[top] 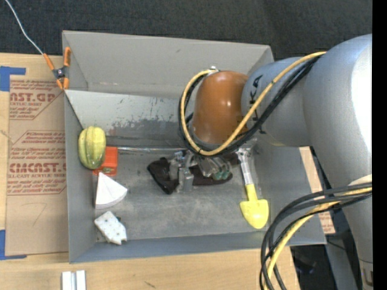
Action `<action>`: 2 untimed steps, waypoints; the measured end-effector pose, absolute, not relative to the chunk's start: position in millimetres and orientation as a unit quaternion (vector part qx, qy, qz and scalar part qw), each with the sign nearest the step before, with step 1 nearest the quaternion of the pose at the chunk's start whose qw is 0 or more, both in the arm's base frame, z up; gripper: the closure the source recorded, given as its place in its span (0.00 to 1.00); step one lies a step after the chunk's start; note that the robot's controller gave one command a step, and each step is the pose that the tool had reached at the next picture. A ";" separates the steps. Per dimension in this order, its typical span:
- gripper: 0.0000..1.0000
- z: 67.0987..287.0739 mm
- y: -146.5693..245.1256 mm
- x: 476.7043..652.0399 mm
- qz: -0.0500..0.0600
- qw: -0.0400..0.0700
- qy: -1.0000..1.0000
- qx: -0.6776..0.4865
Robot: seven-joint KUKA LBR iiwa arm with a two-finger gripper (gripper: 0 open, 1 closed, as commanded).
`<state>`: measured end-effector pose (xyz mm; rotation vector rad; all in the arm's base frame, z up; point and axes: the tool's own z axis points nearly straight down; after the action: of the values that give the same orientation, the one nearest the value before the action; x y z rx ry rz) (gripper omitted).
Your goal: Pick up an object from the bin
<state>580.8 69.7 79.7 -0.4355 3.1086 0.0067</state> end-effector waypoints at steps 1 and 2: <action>1.00 79.7 69.7 580.8 0.002 0.001 0.990 -0.139; 1.00 79.7 69.7 580.8 0.002 0.001 0.990 -0.139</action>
Offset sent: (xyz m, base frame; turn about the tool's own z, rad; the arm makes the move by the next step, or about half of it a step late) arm 0.0000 0.0000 0.0000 0.0000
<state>580.8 69.7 79.7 -0.4357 3.1086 0.0067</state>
